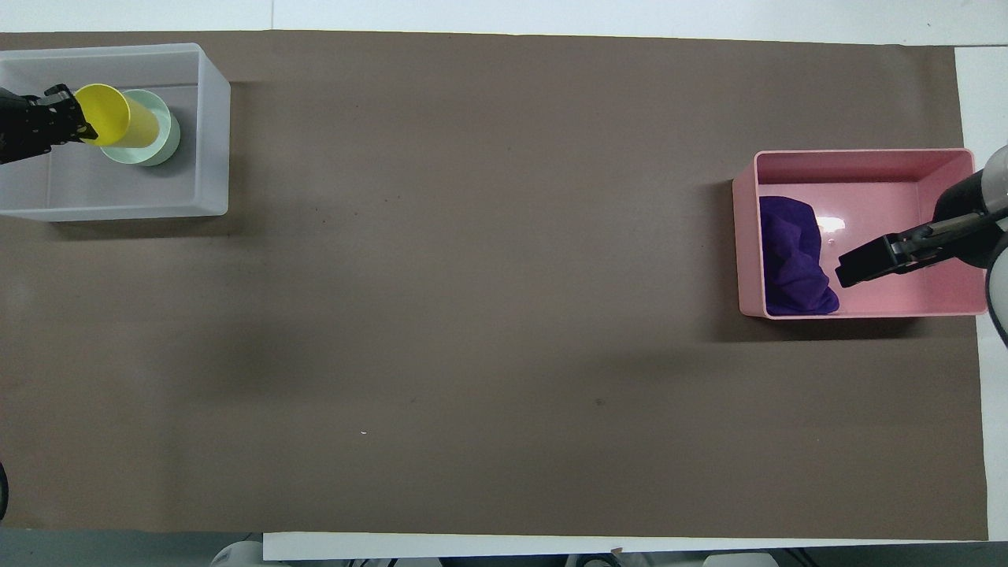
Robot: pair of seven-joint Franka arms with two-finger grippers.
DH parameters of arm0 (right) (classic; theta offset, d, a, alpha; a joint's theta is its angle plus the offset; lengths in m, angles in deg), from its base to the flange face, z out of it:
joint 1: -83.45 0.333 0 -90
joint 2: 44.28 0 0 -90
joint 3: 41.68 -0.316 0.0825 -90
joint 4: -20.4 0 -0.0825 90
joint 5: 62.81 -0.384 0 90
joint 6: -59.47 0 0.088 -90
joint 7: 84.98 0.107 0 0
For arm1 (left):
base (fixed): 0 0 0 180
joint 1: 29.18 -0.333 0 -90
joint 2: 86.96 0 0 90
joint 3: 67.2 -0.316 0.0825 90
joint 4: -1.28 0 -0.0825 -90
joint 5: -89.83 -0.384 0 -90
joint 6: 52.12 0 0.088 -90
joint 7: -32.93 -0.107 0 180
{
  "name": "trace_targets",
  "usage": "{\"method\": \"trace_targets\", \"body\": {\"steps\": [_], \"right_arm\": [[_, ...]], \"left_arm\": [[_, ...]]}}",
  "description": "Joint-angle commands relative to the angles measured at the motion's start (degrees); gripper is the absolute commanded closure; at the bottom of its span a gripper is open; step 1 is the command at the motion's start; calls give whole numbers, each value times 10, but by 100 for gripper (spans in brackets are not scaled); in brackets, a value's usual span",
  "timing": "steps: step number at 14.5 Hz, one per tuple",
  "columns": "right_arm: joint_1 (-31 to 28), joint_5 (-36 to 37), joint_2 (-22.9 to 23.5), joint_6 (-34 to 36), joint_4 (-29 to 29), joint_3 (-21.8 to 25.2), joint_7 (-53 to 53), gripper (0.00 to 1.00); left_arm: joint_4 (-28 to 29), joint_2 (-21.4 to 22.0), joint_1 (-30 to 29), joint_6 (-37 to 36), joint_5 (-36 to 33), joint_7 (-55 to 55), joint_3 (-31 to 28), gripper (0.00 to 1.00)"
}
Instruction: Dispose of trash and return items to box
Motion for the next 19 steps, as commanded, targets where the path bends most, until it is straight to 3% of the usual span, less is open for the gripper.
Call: {"method": "trace_targets", "body": {"steps": [1,5,10,11,13,16,19], "right_arm": [[32,-6,-10,6,5,16,25,1],[63,-9,-12,3,7,52,23,1],[74,-16,-5,-11,8,57,40,1],[75,-16,-5,-15,6,56,55,1],[77,-16,-7,-16,2,52,88,1],[78,-15,-8,-18,1,51,81,1],[89,-15,-11,-36,-8,51,60,1]], "left_arm": [[-10,-46,-13,17,-17,-3,6,100],[-4,-65,-36,22,-17,-3,6,100],[-13,-79,-33,35,-18,-4,6,99],[-15,-79,-32,33,-18,-3,6,84],[-28,-74,-28,17,-18,-2,5,0],[-86,-42,-35,-154,-18,-12,5,0],[-89,19,-24,-265,-20,-83,10,0]]}}
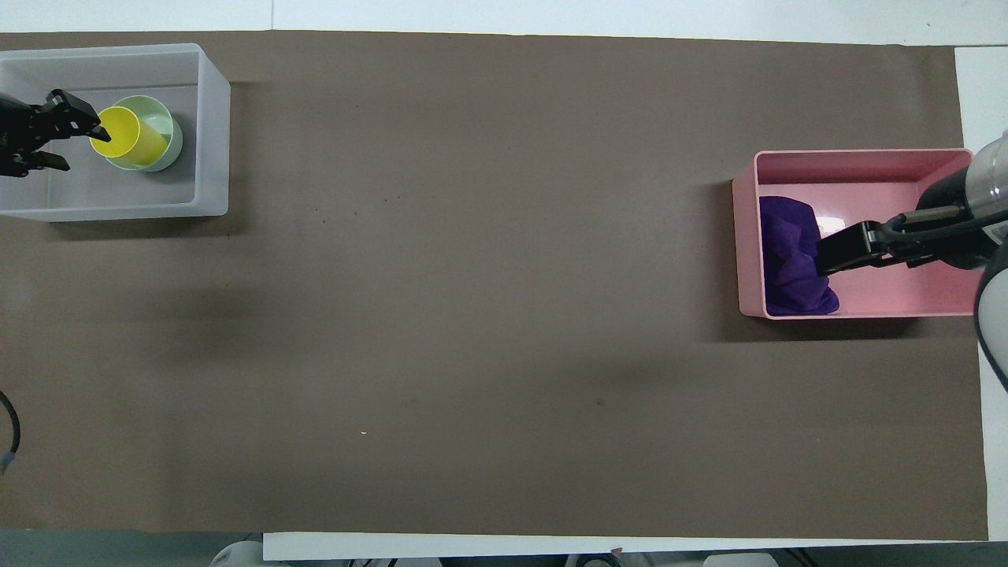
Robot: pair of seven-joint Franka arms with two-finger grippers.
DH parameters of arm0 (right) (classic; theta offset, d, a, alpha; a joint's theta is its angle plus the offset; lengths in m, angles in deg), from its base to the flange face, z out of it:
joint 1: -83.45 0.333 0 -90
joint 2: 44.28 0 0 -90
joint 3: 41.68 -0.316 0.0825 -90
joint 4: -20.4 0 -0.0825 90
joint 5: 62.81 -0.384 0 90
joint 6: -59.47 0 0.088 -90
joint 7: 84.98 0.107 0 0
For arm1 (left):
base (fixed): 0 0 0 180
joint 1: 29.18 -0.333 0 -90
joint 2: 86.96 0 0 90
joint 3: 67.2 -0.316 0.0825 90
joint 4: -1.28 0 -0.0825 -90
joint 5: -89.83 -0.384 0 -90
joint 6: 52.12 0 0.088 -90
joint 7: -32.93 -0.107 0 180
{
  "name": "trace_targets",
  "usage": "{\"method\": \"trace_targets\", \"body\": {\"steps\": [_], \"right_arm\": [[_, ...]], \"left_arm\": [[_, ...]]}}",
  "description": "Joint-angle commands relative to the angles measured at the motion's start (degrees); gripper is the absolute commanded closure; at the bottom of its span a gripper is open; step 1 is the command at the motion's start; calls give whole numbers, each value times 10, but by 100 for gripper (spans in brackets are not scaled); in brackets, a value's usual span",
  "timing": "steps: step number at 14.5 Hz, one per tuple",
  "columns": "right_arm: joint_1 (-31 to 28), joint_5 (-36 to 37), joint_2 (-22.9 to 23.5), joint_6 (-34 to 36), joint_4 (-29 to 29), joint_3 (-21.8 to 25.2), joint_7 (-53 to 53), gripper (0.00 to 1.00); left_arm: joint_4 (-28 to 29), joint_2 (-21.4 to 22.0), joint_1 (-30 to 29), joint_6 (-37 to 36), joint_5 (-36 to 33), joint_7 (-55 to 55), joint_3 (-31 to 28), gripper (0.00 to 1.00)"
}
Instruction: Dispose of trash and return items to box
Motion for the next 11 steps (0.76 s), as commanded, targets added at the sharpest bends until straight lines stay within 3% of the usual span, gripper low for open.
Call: {"method": "trace_targets", "body": {"steps": [1,4,7,11], "right_arm": [[1,-8,-6,-28,-16,2,-14,1],[1,-8,-8,-36,-23,2,-10,1],[-3,-8,-8,-38,-25,4,-11,1],[-2,-8,-13,-41,-37,3,-10,1]], "left_arm": [[11,60,10,-112,-11,-85,4,0],[102,174,32,-136,-11,-142,4,0],[135,238,69,-159,-28,-146,4,0],[104,224,93,-139,-68,-125,4,0]]}}
